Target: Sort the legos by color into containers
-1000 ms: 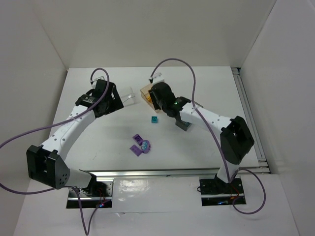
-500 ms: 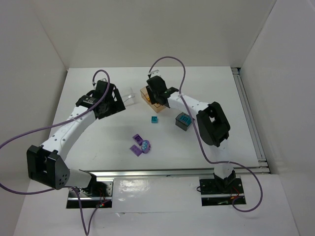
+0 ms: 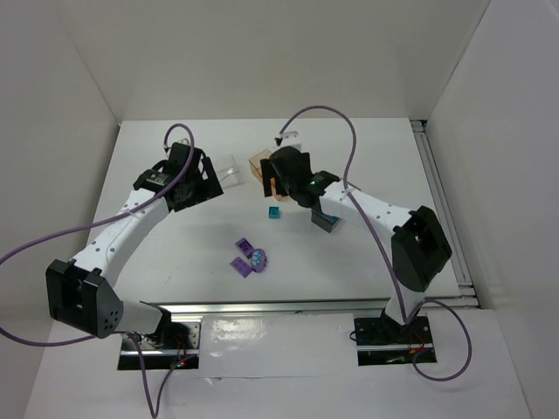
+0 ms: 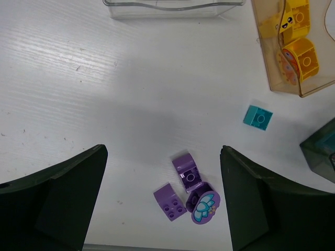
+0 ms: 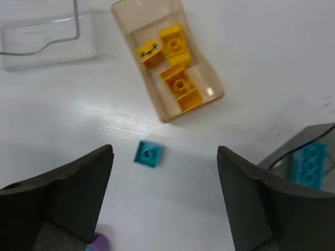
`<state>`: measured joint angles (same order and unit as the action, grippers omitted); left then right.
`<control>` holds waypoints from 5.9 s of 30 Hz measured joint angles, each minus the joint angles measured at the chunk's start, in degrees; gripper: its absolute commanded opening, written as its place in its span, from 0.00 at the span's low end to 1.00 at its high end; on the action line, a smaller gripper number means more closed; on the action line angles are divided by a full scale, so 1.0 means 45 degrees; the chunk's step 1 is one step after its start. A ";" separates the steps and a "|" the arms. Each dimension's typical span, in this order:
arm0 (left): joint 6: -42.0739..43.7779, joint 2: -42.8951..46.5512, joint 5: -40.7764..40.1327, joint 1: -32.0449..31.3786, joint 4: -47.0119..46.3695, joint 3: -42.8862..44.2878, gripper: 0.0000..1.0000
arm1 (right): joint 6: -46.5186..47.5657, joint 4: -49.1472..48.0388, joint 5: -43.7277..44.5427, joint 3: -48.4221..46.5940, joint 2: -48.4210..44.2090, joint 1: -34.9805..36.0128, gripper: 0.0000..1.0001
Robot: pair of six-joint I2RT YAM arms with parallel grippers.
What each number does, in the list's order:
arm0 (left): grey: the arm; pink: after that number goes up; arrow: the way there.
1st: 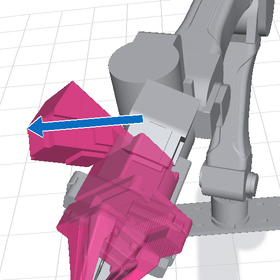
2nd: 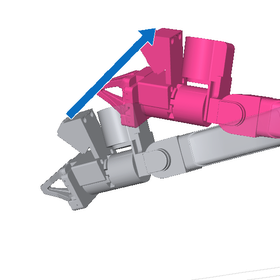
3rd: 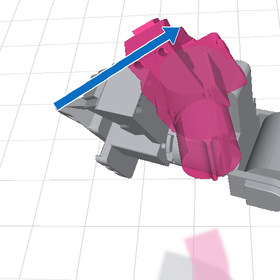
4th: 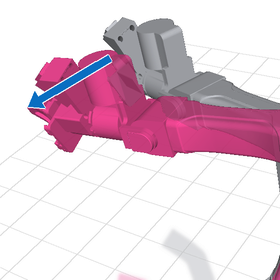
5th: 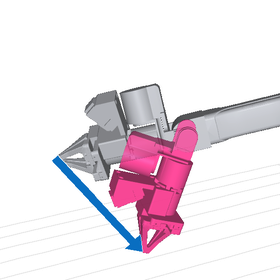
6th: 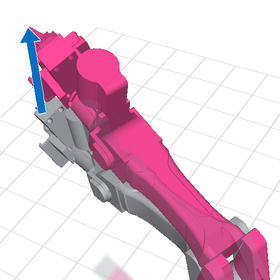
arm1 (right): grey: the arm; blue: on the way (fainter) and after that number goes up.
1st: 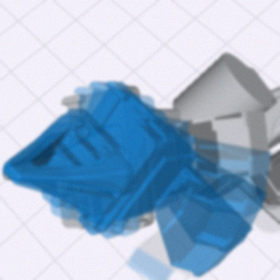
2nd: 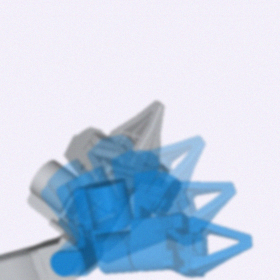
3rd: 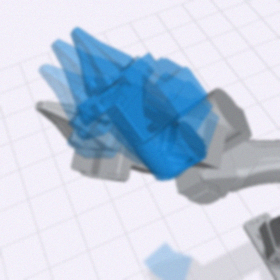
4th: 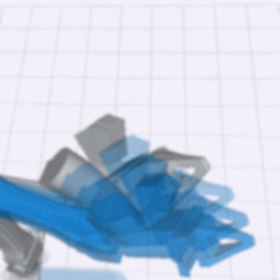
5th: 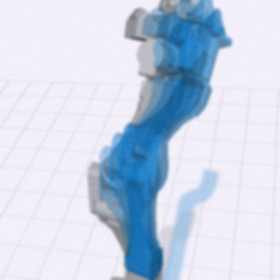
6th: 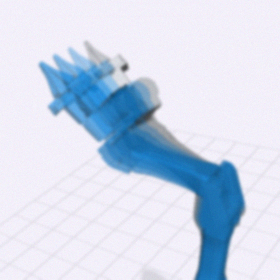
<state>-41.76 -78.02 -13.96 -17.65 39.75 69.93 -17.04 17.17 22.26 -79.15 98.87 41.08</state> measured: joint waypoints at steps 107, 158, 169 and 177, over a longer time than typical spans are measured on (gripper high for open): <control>-0.1700 -0.5153 -0.1370 -0.2055 -0.0325 0.3711 0.12 | -0.3191 0.1200 0.1263 0.5076 -0.4231 -0.3555 0.96; -0.5357 -0.1413 0.0743 -0.4017 -0.0034 -0.3075 0.86 | -0.2919 0.1428 0.0534 0.6232 -0.5659 -0.3099 0.96; -0.6504 -0.1909 0.1137 -0.4017 -0.0471 -0.3691 0.70 | -0.2914 0.1438 0.0578 0.6164 -0.5605 -0.3099 0.96; -0.6543 -0.3177 0.1564 -0.4065 -0.0612 -0.3711 0.57 | -0.2909 0.1443 0.0588 0.6159 -0.5387 -0.3099 0.96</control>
<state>-71.20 -92.31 -6.92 -35.94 36.99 53.23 -30.13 23.66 24.91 -51.44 74.63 27.14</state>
